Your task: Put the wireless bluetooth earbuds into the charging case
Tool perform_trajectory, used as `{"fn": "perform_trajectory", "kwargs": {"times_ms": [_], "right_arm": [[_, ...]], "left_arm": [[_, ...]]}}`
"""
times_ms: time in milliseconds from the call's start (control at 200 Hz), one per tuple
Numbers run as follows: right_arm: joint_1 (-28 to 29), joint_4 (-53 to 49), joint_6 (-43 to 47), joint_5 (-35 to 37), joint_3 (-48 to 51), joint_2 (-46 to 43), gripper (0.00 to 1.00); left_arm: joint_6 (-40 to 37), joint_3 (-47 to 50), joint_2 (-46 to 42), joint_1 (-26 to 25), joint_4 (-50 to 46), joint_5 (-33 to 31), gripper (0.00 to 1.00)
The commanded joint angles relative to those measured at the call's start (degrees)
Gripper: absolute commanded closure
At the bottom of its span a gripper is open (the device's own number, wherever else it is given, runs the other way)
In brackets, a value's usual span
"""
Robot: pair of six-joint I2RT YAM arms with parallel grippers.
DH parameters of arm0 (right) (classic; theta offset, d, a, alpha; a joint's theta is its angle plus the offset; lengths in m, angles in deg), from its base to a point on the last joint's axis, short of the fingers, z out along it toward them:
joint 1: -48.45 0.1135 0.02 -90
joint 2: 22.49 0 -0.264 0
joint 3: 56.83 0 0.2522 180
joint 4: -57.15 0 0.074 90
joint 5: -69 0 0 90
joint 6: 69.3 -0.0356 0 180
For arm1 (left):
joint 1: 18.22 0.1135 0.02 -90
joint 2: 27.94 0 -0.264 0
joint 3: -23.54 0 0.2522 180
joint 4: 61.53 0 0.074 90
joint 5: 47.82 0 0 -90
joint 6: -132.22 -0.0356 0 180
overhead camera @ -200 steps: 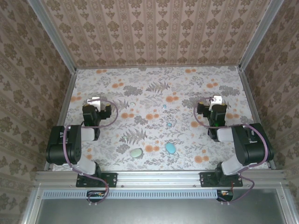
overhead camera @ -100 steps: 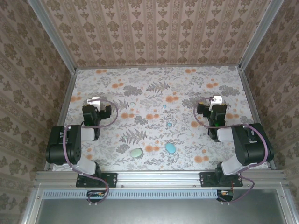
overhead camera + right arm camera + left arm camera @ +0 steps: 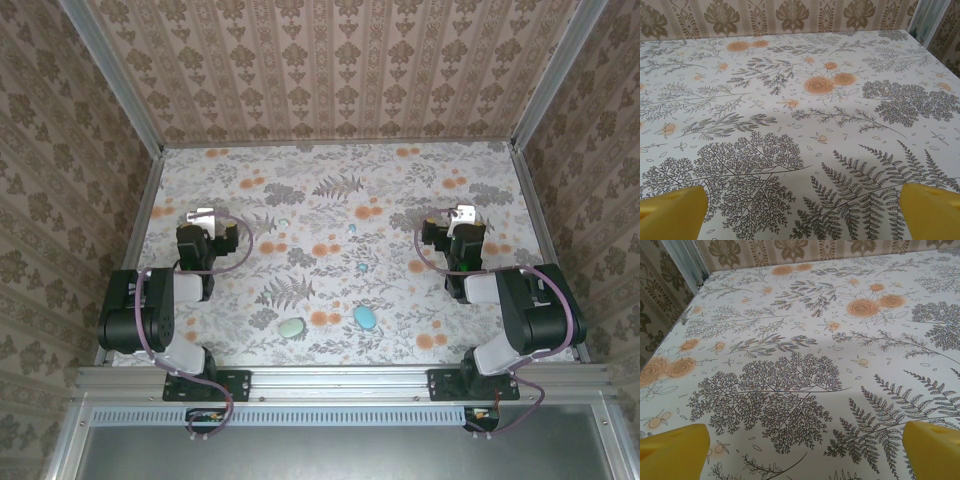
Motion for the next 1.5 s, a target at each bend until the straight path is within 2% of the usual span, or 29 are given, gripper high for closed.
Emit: {"fn": "perform_trajectory", "kwargs": {"times_ms": [0, 415, 525, 575, 620, 790, 945, 1075, 1260, 1380, 1495], "right_arm": [[-0.1, 0.3, -0.1, -0.6, -0.5, 0.0, 0.00], [-0.1, 0.6, 0.0, -0.7, -0.4, -0.2, 0.00], [0.0, -0.8, 2.1, -5.8, -0.4, -2.1, 0.00], [0.5, -5.6, 3.1, -6.9, -1.5, -5.6, 0.00], [0.9, -14.3, 2.3, -6.5, -3.6, -9.6, 0.00], [1.5, -46.3, -11.5, -5.5, -15.4, -18.8, 0.00], [6.8, -58.6, -15.5, -6.4, -19.5, -23.9, 0.02], [14.2, -65.3, -14.8, -7.5, -21.1, -27.0, 0.03], [19.2, -69.1, -21.3, -12.0, -20.1, -26.7, 0.05], [21.3, -67.3, -25.0, -12.4, -17.2, -26.6, 0.06], [21.8, -67.4, -28.5, -10.1, -16.4, -26.5, 0.06]], "left_arm": [[-0.4, -0.4, -0.2, 0.3, -0.1, 0.9, 0.00], [-0.1, -0.4, -0.3, 0.7, 0.0, 1.7, 0.00], [0.1, -0.5, -2.4, 0.8, -1.9, 1.5, 0.00], [0.3, -2.0, -4.9, 0.8, -7.0, 1.1, 0.00], [0.2, -3.6, -7.3, 0.8, -12.3, 1.3, 0.00], [-4.3, -9.3, -16.2, -0.6, -30.1, 5.7, 0.00], [-9.8, -18.0, -20.6, -2.5, -47.8, 12.2, 0.00], [-16.7, -23.6, -24.0, -8.3, -63.7, 18.1, 0.00], [-29.8, -25.5, -26.3, -25.8, -81.6, 17.6, 0.00], [-31.6, -24.6, -26.0, -36.9, -86.8, 15.4, 0.00], [-30.8, -23.4, -25.9, -43.8, -90.3, 12.8, 0.02]]}}
